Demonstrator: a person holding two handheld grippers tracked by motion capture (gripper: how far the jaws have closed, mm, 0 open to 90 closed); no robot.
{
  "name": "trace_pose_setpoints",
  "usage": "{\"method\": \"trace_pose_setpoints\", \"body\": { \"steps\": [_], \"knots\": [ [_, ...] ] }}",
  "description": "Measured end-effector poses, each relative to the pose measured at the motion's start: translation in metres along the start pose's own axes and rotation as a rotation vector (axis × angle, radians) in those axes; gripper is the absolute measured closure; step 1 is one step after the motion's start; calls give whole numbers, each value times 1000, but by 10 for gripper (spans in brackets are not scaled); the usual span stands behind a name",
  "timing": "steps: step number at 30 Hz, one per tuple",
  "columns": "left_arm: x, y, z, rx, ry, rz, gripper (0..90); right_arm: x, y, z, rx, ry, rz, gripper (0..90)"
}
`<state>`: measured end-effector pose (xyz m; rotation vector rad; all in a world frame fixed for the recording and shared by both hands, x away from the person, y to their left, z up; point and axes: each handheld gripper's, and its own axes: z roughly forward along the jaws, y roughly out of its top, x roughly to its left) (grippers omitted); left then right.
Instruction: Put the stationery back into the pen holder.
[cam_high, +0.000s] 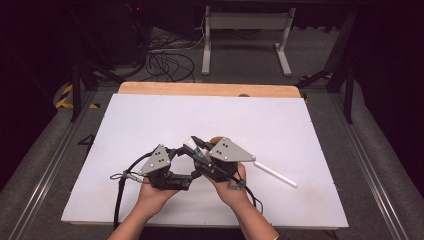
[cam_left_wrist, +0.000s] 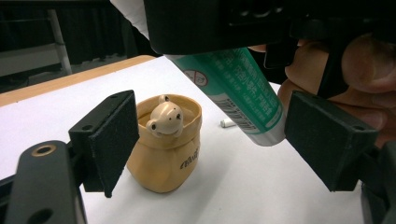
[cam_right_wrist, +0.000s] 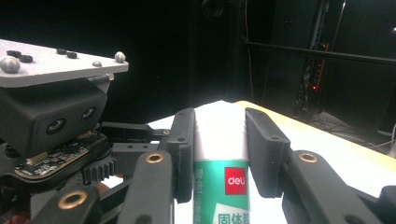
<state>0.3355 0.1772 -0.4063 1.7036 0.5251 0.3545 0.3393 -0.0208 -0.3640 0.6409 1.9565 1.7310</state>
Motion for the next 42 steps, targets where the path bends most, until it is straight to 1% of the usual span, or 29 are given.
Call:
{"method": "trace_pose_setpoints", "body": {
  "steps": [6, 8, 11, 12, 16, 17, 19, 20, 21, 24, 26, 30, 31, 33, 37, 40, 42],
  "knots": [
    [0, 0, 0, -10, -8, -12, 184, 1, -1, 0, -10, 12, 10, 655],
    [0, 1, -1, -9, -6, -11, 185, 1, -1, -1, -18, 24, 18, 656],
    [-1, 1, 0, -13, -7, -2, 196, 2, -1, -1, -27, 32, 17, 656],
    [-1, 1, 0, -11, -4, 10, 205, 3, -1, -1, -28, 29, 11, 656],
    [-1, 1, -1, -8, -13, 16, 257, 2, -1, -2, -33, 23, 13, 655],
    [-1, 1, -1, -6, -16, 12, 273, 2, -1, -2, -36, 20, 11, 655],
    [-1, 1, -1, -8, -4, 10, 302, 1, -1, -2, -40, 25, 17, 655],
    [-1, 1, -1, -7, -3, -3, 313, 1, -1, -3, -42, 27, 18, 655],
    [0, 1, -1, -5, 1, -4, 321, 2, -1, -2, -42, 29, 14, 655],
    [0, 1, -1, -1, 3, 2, 356, 4, -1, -2, -40, 29, 6, 655],
    [0, 1, -2, 2, 0, 4, 395, 4, -1, -2, -41, 28, 8, 655],
    [2, 0, -2, 10, -4, -10, 459, 3, -1, -3, -47, 24, 9, 655],
    [2, 0, -2, 14, -6, -25, 472, 4, -1, -4, -48, 21, 8, 655],
    [2, 0, -2, 16, -7, -33, 505, 3, -1, -4, -51, 17, 6, 655],
    [3, -1, -2, 18, -2, -31, 578, 3, -1, -5, -53, 10, 7, 655],
    [3, -1, -2, 19, -1, -37, 623, 2, -1, -5, -57, 7, 9, 655],
    [3, 0, -2, 22, 2, -39, 631, 2, 0, -6, -57, 7, 9, 655]
  ]
}}
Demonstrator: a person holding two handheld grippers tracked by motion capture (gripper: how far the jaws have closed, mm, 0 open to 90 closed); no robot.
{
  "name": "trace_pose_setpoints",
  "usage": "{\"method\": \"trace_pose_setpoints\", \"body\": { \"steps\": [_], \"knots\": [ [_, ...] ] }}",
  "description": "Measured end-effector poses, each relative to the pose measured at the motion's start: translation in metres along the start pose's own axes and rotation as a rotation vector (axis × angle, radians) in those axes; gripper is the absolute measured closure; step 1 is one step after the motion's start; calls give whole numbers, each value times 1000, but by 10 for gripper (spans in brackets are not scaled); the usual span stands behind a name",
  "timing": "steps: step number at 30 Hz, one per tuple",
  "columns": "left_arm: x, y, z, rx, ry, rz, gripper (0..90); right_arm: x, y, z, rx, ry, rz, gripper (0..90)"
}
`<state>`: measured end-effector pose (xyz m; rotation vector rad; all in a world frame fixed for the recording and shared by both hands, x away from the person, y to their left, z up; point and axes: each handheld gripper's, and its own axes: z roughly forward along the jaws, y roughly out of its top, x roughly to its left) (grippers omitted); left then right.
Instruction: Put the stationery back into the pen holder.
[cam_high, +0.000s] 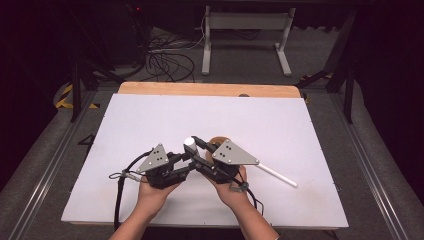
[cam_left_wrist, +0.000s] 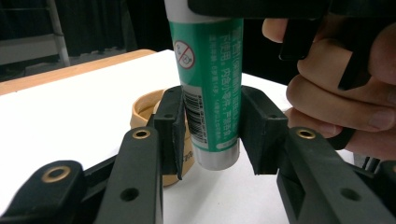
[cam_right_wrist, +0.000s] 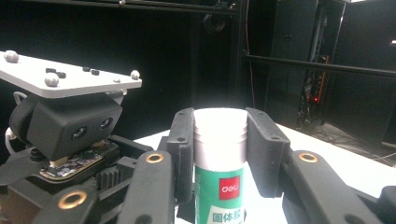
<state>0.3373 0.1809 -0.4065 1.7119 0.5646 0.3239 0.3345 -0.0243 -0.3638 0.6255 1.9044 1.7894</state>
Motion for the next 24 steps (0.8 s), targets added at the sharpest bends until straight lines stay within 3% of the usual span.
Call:
{"method": "trace_pose_setpoints", "body": {
  "steps": [5, 15, 18, 24],
  "knots": [
    [1, 1, 0, 14, 0, -14, 649, -1, 0, 0, 1, 2, -6, 655],
    [2, 7, 4, 67, 38, 20, 656, -4, 1, -1, 30, 1, -38, 640],
    [4, 10, 7, 77, 42, 25, 656, -8, 3, -2, 41, 5, -63, 581],
    [8, 15, 15, 97, 46, 37, 656, -19, 8, -12, 28, -4, -44, 493]
  ]
}}
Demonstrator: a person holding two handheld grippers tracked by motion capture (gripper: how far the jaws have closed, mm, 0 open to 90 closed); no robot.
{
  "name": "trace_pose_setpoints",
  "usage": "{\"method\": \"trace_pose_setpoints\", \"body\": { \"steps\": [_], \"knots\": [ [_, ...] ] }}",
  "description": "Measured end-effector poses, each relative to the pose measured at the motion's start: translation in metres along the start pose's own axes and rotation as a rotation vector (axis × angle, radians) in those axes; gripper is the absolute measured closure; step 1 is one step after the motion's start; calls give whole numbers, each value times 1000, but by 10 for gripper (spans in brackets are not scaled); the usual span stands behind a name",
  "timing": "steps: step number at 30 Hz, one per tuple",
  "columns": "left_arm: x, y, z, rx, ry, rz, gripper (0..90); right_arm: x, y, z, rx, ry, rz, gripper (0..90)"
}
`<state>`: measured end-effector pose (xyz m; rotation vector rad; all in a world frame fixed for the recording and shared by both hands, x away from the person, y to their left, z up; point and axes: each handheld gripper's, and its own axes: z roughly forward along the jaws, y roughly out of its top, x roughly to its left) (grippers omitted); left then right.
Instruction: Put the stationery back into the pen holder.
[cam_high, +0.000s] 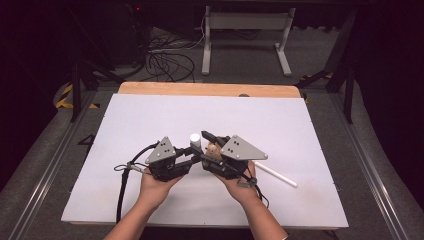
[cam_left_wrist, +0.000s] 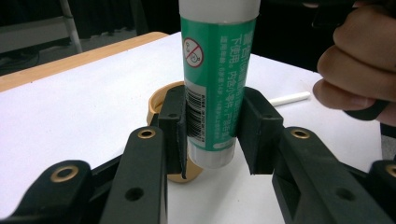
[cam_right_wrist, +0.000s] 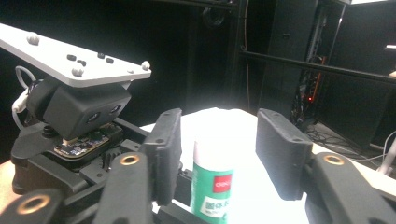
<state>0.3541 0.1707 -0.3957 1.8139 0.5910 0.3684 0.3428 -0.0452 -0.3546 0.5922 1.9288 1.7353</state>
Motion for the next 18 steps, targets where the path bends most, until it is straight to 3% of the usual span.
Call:
{"method": "trace_pose_setpoints", "body": {
  "steps": [9, 18],
  "knots": [
    [1, 8, 8, 24, 11, 22, 656, -24, -2, -16, 26, -50, 14, 375],
    [5, 18, 16, 18, 22, 30, 656, -45, -7, -37, 43, -96, 26, 326]
  ]
}}
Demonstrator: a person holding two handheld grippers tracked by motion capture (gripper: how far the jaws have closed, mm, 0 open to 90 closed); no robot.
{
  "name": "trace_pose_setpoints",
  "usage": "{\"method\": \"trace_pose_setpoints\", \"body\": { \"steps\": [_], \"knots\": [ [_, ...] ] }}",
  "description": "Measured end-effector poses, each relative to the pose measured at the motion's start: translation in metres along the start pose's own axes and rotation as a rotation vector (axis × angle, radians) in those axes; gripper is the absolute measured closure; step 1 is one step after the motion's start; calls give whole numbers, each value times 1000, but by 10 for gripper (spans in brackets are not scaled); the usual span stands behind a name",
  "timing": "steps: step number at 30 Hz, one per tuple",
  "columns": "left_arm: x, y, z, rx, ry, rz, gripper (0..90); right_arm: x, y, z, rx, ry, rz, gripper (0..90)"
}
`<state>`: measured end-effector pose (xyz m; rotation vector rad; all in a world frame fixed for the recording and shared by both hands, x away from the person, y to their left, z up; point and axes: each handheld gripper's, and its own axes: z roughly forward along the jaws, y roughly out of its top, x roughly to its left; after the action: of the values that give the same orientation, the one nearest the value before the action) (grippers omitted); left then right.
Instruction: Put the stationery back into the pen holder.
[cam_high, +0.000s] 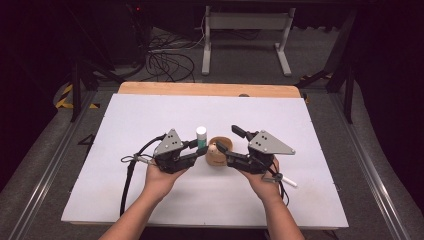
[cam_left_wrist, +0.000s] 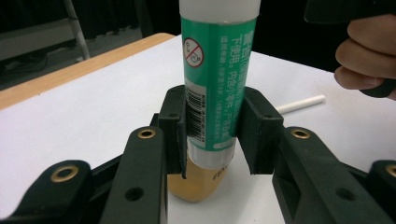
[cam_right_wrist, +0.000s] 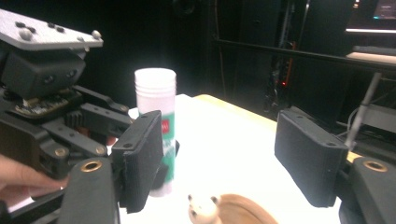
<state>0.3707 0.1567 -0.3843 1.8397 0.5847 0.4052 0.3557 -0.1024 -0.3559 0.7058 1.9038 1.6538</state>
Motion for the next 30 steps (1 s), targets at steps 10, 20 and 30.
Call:
{"method": "trace_pose_setpoints", "body": {
  "steps": [10, 20, 30],
  "knots": [
    [6, 8, 15, -48, 15, 11, 655, -16, -3, -16, 17, -29, 4, 300],
    [10, 8, 38, -93, 26, -13, 655, -22, -3, -22, 19, -38, 13, 302],
    [20, 1, 57, -106, -1, -86, 654, -24, -3, -23, 20, -42, 14, 304]
  ]
}}
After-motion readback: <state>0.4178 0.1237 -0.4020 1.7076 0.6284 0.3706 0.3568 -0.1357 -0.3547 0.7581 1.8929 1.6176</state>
